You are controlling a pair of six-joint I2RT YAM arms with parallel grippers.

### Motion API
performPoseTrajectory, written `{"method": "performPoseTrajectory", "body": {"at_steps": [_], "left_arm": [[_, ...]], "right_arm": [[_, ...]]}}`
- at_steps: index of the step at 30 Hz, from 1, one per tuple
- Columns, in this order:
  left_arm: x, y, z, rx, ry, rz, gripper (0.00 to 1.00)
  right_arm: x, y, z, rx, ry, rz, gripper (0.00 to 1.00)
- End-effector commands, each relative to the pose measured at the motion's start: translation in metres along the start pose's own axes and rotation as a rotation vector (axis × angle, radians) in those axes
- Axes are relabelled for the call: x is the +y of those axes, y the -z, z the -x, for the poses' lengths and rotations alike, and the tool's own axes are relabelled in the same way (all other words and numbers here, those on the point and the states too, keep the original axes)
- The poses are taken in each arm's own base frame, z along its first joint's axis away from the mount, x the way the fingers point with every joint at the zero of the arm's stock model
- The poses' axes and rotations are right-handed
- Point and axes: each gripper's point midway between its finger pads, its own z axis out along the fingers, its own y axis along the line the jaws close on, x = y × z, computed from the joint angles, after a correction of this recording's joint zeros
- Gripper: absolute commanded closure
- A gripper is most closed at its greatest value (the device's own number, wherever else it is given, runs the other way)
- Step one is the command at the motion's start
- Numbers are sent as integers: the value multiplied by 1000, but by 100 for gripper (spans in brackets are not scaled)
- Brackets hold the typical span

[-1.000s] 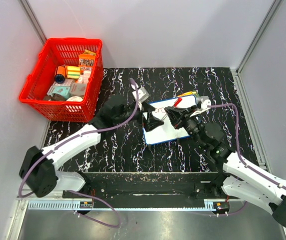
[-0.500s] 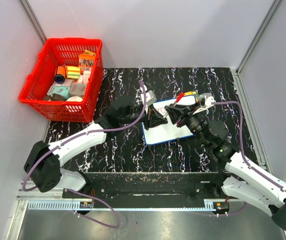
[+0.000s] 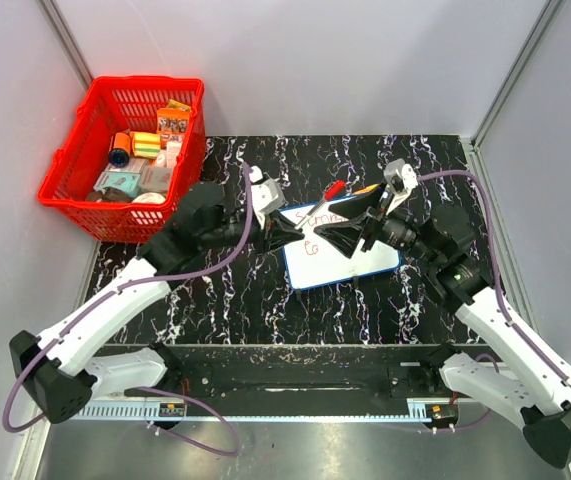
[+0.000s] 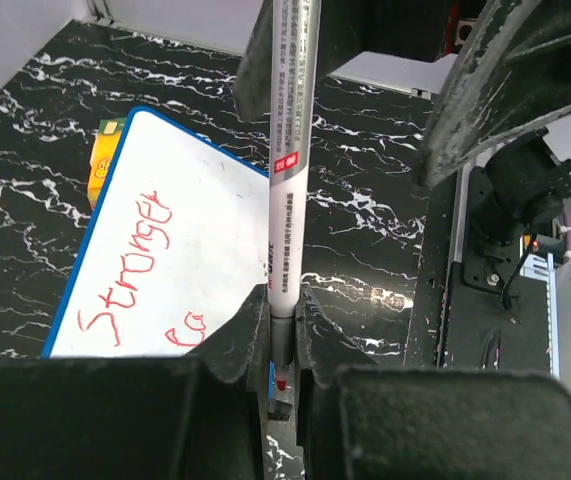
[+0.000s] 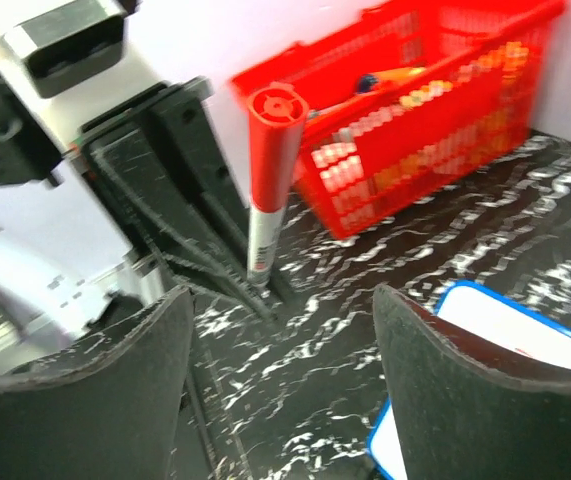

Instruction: Write a sentence on the whiteboard

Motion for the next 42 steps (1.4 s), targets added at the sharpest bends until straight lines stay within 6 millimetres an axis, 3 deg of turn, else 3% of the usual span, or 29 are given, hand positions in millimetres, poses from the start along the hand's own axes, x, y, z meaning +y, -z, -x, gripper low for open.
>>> {"method": "performPoseTrajectory", "body": {"at_steps": [1, 2, 4, 9, 15, 21, 26, 36, 39, 40, 42], "left_arm": [[-18, 17, 11, 4, -98, -71, 100], [-20, 16, 12, 4, -99, -83, 100], [-27, 16, 12, 6, -105, -130, 100], [-37, 12, 12, 12, -116, -200, 100], [-42, 12, 14, 8, -121, -221, 100], [-46, 14, 15, 2, -133, -236, 100], [-48, 13, 14, 9, -130, -244, 100], [-52, 10, 14, 13, -130, -269, 100], [-51, 9, 13, 18, -126, -267, 100], [-51, 9, 12, 20, -124, -266, 100], [-51, 9, 11, 23, -123, -261, 100]], "right_arm": [[52, 5, 6, 57, -5, 296, 27], [62, 7, 8, 55, -17, 351, 39], [63, 4, 7, 60, -42, 365, 54], [62, 1, 13, 33, -70, 360, 67], [55, -5, 11, 34, -101, 326, 74], [49, -7, 9, 41, -98, 297, 61], [51, -9, 9, 54, -99, 315, 68], [52, -10, 7, 69, -99, 330, 65], [49, -11, 5, 77, -103, 322, 78], [47, -12, 3, 78, -105, 312, 94], [45, -12, 2, 75, -104, 302, 100]]}}
